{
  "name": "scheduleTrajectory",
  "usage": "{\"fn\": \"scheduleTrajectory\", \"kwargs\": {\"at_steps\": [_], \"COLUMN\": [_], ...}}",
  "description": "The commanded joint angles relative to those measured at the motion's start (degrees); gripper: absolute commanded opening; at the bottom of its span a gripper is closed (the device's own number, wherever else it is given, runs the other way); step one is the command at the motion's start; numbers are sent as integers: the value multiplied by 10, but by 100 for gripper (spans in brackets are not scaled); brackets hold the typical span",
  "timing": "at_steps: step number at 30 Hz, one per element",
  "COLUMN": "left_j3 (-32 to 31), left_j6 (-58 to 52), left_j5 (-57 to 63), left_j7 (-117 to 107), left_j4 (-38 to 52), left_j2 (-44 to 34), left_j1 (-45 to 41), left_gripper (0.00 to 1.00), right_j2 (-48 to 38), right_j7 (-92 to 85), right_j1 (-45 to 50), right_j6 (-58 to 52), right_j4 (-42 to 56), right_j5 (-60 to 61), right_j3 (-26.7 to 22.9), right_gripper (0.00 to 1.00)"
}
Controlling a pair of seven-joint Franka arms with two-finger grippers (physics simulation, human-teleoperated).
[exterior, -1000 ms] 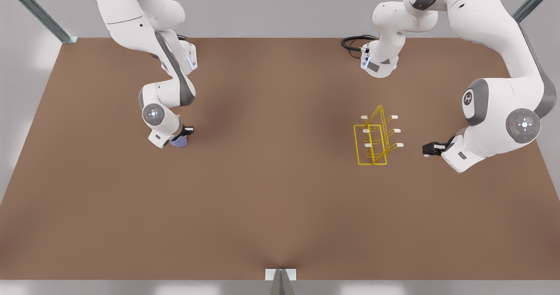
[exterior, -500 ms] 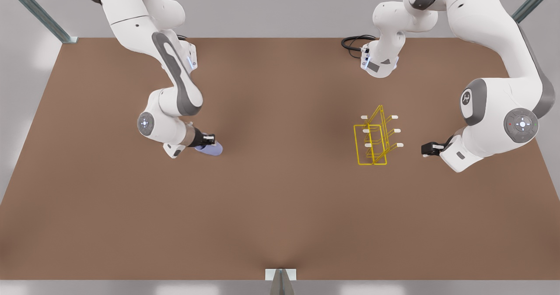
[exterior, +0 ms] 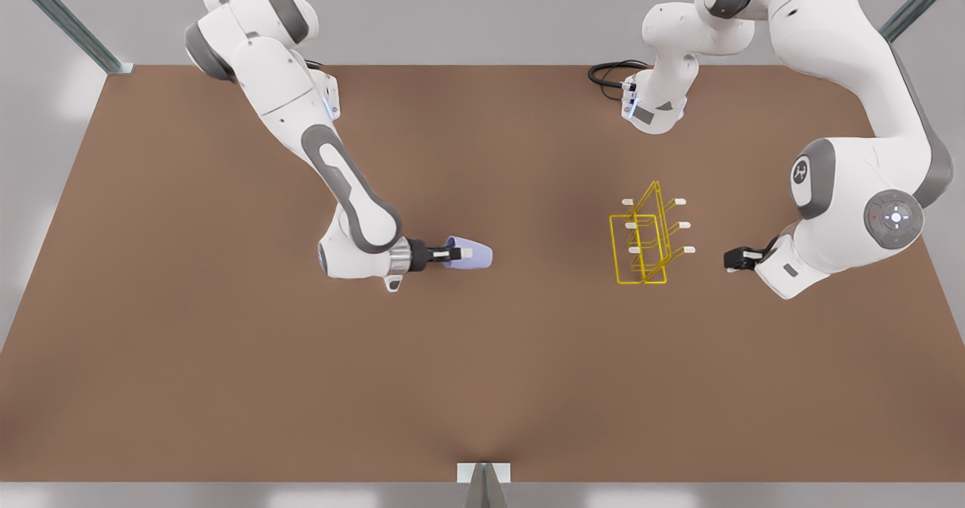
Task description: Place the cup on the cup holder
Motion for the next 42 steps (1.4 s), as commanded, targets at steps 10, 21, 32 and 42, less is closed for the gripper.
{"fn": "scheduleTrajectory", "kwargs": {"at_steps": [10,21,32,42], "left_j3": [0,0,0,-156], "left_j6": [7,7,7,59], "left_j5": [0,-4,-3,-51], "left_j7": [-2,-2,-2,-710], "left_j4": [0,0,0,1], "left_j2": [5,5,6,-19], "left_j1": [1,0,0,-24], "left_gripper": [100,100,100,100], "right_j2": [147,187,151,-141], "right_j7": [-310,-327,-337,-61], "right_j1": [43,38,-4,-166], "right_j6": [-35,-32,-44,-254], "right_j4": [150,173,123,40], "right_j5": [179,174,145,-485], "right_j3": [3,1,-9,-120], "right_gripper": [21,76,79,100]}}
